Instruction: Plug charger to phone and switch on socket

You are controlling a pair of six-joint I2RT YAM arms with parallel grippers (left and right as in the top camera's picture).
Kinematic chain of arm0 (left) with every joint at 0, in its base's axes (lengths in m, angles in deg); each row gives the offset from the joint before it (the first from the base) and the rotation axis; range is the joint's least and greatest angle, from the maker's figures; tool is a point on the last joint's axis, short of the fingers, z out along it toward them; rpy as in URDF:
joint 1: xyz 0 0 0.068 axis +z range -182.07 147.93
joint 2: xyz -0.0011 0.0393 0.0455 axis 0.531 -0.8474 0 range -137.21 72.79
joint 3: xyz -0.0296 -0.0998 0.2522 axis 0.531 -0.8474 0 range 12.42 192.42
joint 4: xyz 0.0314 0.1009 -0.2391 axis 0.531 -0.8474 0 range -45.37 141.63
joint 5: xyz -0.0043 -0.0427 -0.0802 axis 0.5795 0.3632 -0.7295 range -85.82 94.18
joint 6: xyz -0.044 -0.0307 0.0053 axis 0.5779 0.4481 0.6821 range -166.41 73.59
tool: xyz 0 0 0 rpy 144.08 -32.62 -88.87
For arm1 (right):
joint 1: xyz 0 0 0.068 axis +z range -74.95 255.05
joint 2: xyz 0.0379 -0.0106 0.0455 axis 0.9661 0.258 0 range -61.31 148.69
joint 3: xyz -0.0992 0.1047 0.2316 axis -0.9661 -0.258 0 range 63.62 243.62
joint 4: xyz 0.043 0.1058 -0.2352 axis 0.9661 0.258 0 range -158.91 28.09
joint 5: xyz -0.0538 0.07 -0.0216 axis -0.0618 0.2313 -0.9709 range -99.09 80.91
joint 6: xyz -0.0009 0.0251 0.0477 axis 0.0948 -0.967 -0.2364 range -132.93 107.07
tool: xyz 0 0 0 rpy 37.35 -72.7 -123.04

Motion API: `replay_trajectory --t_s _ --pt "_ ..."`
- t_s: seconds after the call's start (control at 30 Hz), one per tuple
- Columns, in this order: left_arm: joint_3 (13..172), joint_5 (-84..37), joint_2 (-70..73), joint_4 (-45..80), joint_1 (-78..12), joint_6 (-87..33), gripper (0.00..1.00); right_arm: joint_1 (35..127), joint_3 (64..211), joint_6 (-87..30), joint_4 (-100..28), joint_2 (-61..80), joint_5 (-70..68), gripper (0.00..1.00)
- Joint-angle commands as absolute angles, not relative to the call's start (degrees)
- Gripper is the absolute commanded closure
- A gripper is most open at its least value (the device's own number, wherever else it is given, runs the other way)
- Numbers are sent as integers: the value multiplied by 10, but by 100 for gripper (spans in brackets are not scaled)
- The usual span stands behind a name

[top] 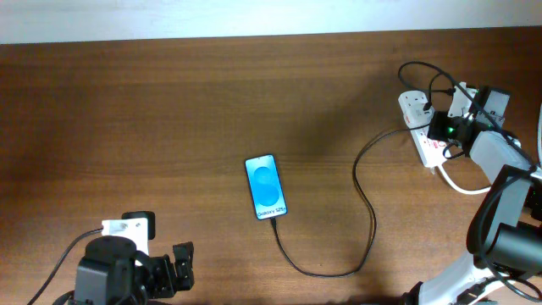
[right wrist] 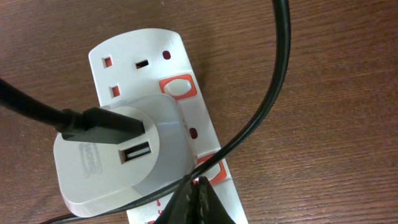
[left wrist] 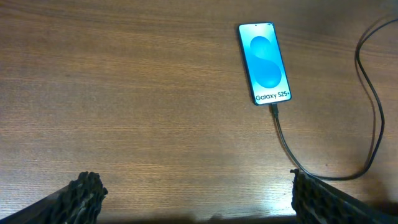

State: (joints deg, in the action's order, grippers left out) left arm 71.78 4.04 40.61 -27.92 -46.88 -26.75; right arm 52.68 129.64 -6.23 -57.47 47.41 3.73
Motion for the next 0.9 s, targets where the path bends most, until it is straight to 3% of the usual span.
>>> replay_trajectory --t_s 0.0,0.23,0.47,0.87 --pt "718 44 408 -278 -466 -268 1 525 1303 -59 -580 495 45 96" --pt "718 44 408 -278 -466 -268 1 525 1304 -59 -576 511 57 96" --pt "718 44 408 -278 -466 -268 1 525 1324 -169 -578 490 28 96" --pt "718 44 408 -278 -466 -268 1 526 1318 -164 -568 498 55 96"
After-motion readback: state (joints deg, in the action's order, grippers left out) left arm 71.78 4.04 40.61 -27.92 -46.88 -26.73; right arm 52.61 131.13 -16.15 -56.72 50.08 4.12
